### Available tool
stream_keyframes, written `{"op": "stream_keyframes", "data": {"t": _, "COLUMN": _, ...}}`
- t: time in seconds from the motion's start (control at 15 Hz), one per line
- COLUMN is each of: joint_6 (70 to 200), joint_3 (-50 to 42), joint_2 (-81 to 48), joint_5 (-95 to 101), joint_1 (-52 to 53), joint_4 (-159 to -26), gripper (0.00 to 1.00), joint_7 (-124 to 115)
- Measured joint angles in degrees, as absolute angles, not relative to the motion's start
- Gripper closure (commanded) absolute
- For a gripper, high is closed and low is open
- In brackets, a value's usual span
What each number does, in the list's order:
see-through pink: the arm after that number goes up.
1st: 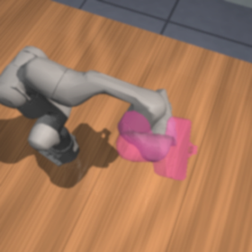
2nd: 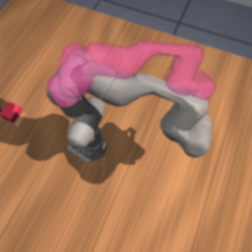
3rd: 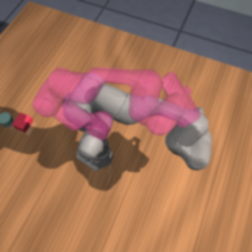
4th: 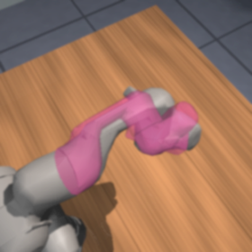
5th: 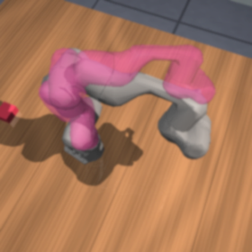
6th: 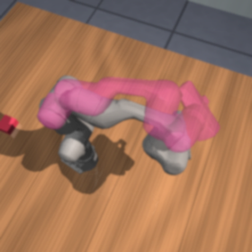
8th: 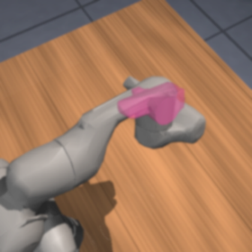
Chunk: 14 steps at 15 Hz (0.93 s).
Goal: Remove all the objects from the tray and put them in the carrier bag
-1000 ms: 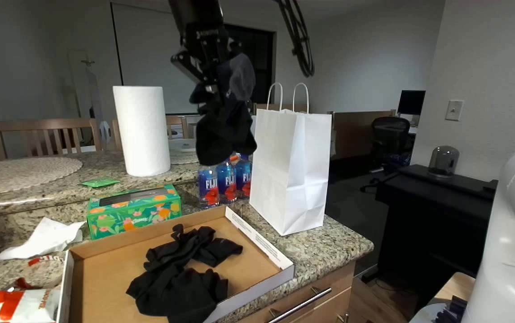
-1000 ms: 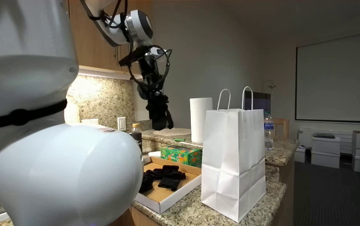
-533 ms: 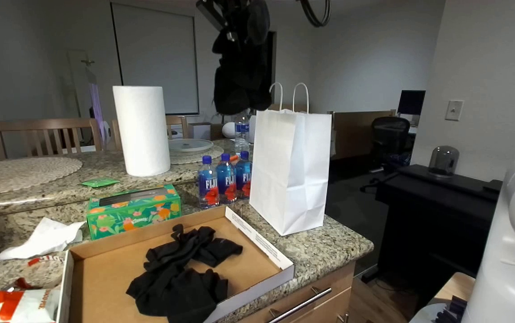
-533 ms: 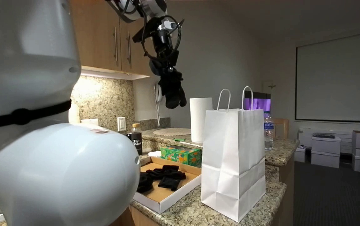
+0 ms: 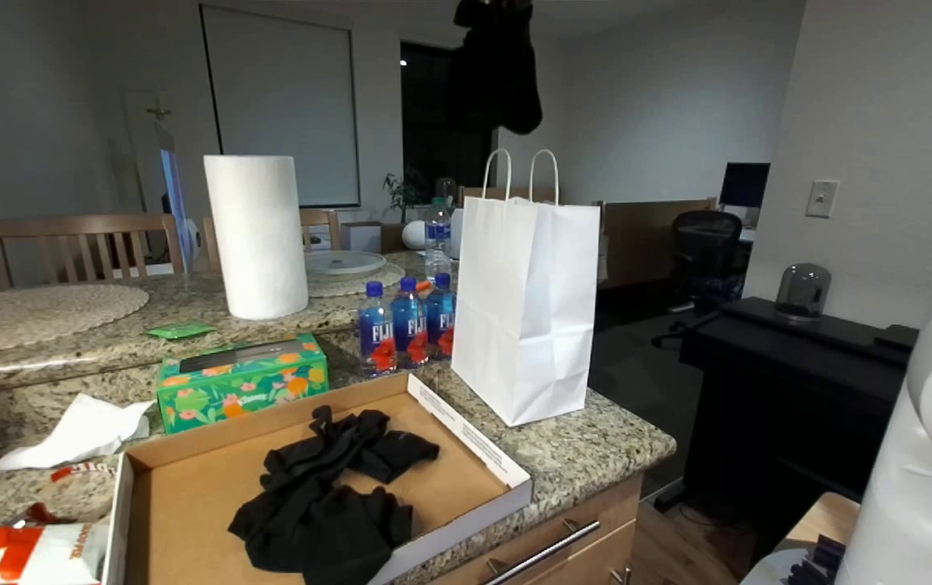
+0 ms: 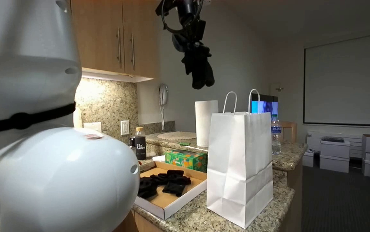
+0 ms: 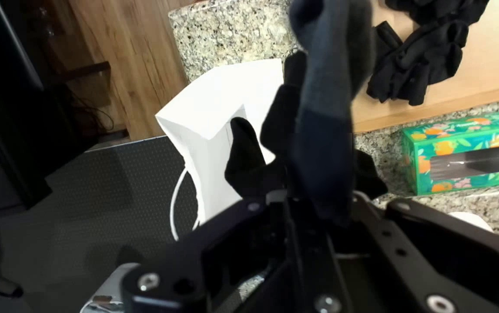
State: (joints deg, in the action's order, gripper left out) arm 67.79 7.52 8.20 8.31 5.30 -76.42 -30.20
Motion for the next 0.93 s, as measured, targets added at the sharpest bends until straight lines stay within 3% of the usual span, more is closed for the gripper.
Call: {"op": "stream_keyframes", "data": {"t": 0.93, "joint_6": 68.35, "joint_3": -6.75, "joint_2": 3.99, "joint_5": -4.07, "joint_1": -0.47, "joint_4": -79.16, "gripper": 0.91, "joint_7": -30.05}}
